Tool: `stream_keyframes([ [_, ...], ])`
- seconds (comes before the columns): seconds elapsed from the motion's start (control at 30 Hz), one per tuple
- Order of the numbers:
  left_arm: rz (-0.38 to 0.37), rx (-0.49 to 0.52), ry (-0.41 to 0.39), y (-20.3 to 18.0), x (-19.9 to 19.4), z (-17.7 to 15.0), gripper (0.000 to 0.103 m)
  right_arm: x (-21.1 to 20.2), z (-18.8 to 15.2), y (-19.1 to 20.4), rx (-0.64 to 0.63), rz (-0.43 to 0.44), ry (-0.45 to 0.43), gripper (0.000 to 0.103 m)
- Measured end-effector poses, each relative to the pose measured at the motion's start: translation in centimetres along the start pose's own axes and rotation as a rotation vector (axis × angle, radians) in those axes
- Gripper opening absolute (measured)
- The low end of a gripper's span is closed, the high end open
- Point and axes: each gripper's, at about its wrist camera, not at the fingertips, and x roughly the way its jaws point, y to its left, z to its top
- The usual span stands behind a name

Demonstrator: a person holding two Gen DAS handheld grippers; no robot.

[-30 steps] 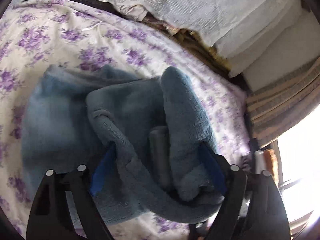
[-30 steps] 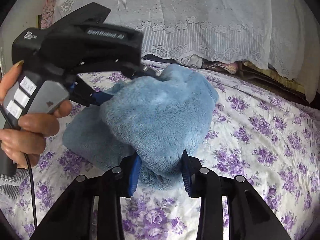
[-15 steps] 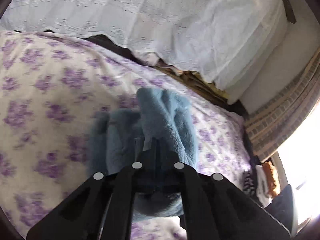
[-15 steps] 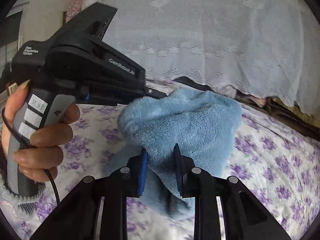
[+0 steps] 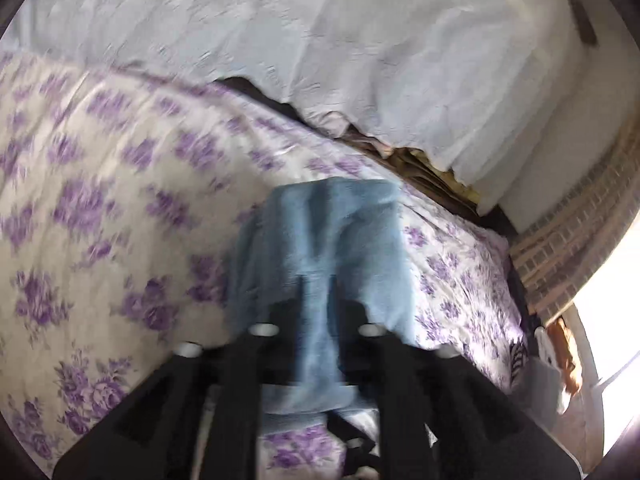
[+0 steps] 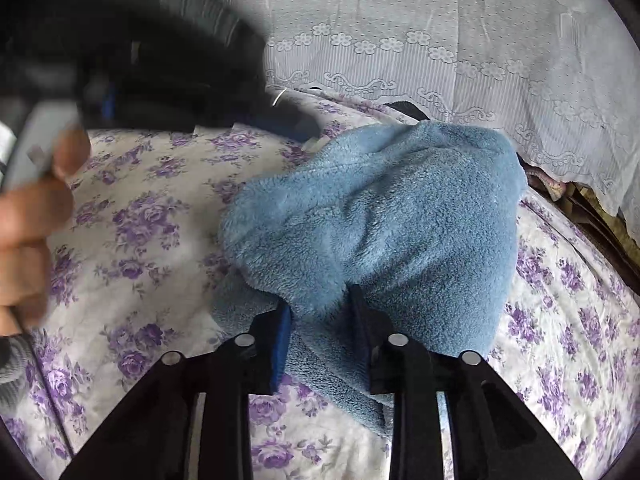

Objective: Fold small clothes

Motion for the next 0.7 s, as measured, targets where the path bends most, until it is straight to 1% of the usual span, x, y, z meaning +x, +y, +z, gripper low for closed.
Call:
stream_keyframes([
  [0.03,0.038,0.015,0.014,-0.6,0.7,-0.1,0.050,-0.1,-0.1,0.1,-0.007,0.009,-0.003,0.039],
  [0.07,0.075,0.023,0.037,-0.7,1.7,-0.2,0.055,-0.3,-0.3,0.1,-0.011,0.016,-0.005,0.040],
  [0.13,0.118,-0.011,0.115,0.5,4.0,-0.6,0.054,-1.1,-0.7,-0.2,-0.028,0.028,-0.001,0.040],
  [0.17,0.124,-0.059,0.172,1.8,5.7,-1.2,0.058,-1.6,-0.8,-0.1,-0.035,0.037,0.001,0.039],
  [0.2,0.105,-0.096,0.193,2.8,6.6,-1.8,0.064,-2.1,-1.0,-0.5,-0.039,0.052,0.006,0.035],
  [0.27,0.097,-0.122,0.189,3.9,6.9,-2.5,0.073,-3.7,-1.2,-1.7,-0.032,0.082,0.001,0.032],
  [0.33,0.092,-0.130,0.190,4.1,6.6,-2.4,0.073,-5.6,-0.5,-3.8,0.024,0.107,-0.033,0.032],
  [0.4,0.113,-0.108,0.185,3.5,6.2,-2.6,0.073,-6.9,0.9,-6.2,0.108,0.112,-0.076,0.032],
  [0.43,0.127,-0.099,0.180,3.1,6.1,-2.8,0.073,-7.0,2.2,-7.8,0.167,0.106,-0.087,0.032],
  [0.5,0.160,-0.075,0.165,2.1,5.7,-3.7,0.073,-5.9,4.2,-9.7,0.241,0.092,-0.069,0.032],
  [0.53,0.172,-0.073,0.158,1.7,5.6,-4.0,0.073,-4.4,5.2,-10.8,0.285,0.086,-0.048,0.032],
  [0.6,0.183,-0.092,0.145,1.6,5.4,-4.5,0.073,-1.4,6.2,-12.0,0.353,0.083,-0.004,0.030],
  [0.63,0.185,-0.104,0.139,1.7,5.3,-4.8,0.073,0.7,6.6,-12.3,0.375,0.080,0.021,0.029],
  [0.67,0.187,-0.110,0.134,1.9,5.1,-5.1,0.074,2.1,6.7,-12.2,0.370,0.066,0.037,0.029],
  [0.7,0.196,-0.114,0.128,2.0,5.2,-5.2,0.075,4.2,6.7,-11.7,0.350,0.039,0.076,0.029],
])
